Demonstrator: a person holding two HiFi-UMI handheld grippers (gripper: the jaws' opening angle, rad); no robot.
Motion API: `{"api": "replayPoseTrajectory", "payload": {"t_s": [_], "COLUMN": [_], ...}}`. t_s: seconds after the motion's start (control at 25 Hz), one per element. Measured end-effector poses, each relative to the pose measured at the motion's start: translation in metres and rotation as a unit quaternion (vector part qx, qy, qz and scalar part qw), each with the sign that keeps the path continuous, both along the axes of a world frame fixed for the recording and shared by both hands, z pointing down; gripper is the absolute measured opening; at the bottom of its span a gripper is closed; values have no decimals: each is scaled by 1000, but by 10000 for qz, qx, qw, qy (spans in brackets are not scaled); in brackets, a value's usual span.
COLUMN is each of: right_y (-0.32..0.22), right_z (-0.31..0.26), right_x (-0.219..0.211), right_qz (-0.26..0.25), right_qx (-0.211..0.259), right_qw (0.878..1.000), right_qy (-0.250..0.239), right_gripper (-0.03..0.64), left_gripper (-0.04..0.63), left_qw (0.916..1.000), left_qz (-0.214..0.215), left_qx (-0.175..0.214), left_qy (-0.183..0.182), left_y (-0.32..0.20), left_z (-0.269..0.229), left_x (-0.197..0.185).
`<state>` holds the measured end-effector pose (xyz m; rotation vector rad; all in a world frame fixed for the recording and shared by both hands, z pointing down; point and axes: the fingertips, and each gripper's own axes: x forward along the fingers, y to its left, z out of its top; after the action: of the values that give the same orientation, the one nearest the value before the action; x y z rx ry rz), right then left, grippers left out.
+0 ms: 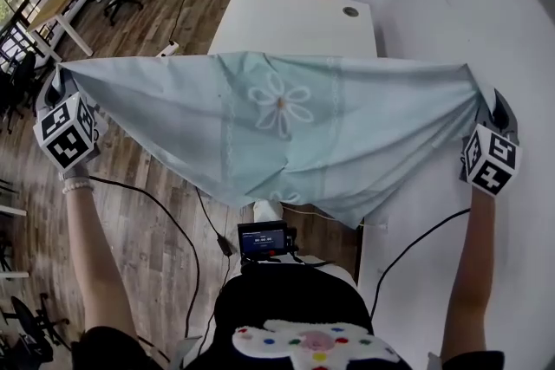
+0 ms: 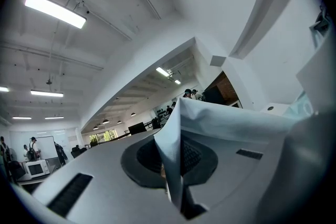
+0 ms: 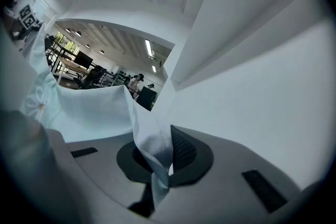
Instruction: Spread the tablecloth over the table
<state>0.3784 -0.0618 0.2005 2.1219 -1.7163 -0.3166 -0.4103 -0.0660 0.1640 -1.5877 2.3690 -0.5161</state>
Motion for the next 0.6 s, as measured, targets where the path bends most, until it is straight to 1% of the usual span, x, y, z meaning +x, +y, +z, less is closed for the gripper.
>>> {"api": "replayPoseTrajectory", "payload": {"t_s": [0.16, 0.4, 0.6], "right_y": [-37, -95, -141], "right_z": [8, 45, 89], "right_x": [10, 26, 32], "right_qz": [203, 462, 583], "right_qx": [-287, -844, -1363], "right_qw": [9993, 9953, 9889], "right_qy": [89, 117, 129], "right_gripper": [31, 31, 31], "left_gripper": [11, 11, 11], "left_qw": [9997, 9977, 9931], "left_qz": [-43, -164, -23], "left_qx": [-229, -646, -1162], "left_qy": [70, 128, -138], "left_y": [-53, -133, -199], "left_z": [13, 40, 78], "left_x": [-10, -31, -27]}}
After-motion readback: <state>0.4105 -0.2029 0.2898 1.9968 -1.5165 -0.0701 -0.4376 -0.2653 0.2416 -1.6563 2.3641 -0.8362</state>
